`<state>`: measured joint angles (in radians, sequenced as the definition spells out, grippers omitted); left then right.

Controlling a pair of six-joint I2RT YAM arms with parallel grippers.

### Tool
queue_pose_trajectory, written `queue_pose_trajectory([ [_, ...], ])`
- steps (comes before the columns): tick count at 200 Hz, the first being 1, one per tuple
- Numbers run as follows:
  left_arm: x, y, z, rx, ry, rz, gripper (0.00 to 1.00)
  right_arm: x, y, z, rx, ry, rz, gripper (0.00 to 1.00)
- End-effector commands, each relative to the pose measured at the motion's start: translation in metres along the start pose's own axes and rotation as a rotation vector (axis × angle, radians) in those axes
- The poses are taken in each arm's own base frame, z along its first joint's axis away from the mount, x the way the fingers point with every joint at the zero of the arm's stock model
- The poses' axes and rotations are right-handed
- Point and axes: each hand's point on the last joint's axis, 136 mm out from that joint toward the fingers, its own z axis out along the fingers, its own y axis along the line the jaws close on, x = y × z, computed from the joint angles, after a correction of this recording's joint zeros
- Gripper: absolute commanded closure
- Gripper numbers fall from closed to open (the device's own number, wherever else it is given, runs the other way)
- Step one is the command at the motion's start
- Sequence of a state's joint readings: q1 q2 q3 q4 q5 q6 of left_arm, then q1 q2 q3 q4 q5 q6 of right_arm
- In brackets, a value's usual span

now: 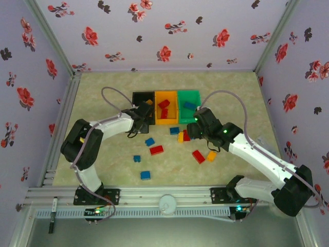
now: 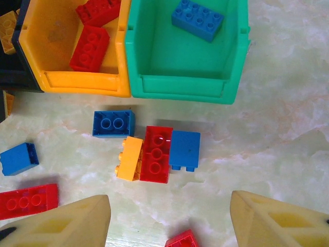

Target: Sort the legos into containers by color

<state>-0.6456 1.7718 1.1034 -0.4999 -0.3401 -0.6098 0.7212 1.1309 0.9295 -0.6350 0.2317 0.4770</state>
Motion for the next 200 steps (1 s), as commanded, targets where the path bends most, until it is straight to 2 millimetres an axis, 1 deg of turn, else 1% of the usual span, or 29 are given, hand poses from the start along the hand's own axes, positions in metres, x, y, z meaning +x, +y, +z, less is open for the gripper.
queue_pose_trajectory([
  [1, -0.007, -0.001, 0.003, 0.000, -0.011, 0.001, 0.35, 0.002, 0.000, -0.005, -0.004, -0.006, 0.013, 0.37],
  [69, -0.003, -0.001, 0.007, 0.000, 0.003, -0.006, 0.48, 0.004, 0.000, -0.004, -0.001, -0.004, 0.013, 0.37],
  [96, -0.001, 0.000, 0.005, 0.001, 0.002, -0.016, 0.52, 0.004, 0.000, -0.004, -0.002, -0.004, 0.012, 0.37],
  [147, -0.002, 0.004, -0.016, 0.017, -0.026, -0.021, 0.57, 0.005, 0.000, -0.001, -0.002, -0.004, 0.016, 0.38],
  [200, -0.013, 0.009, -0.047, 0.039, -0.078, -0.030, 0.57, 0.004, 0.003, 0.001, -0.007, -0.006, 0.015, 0.38],
])
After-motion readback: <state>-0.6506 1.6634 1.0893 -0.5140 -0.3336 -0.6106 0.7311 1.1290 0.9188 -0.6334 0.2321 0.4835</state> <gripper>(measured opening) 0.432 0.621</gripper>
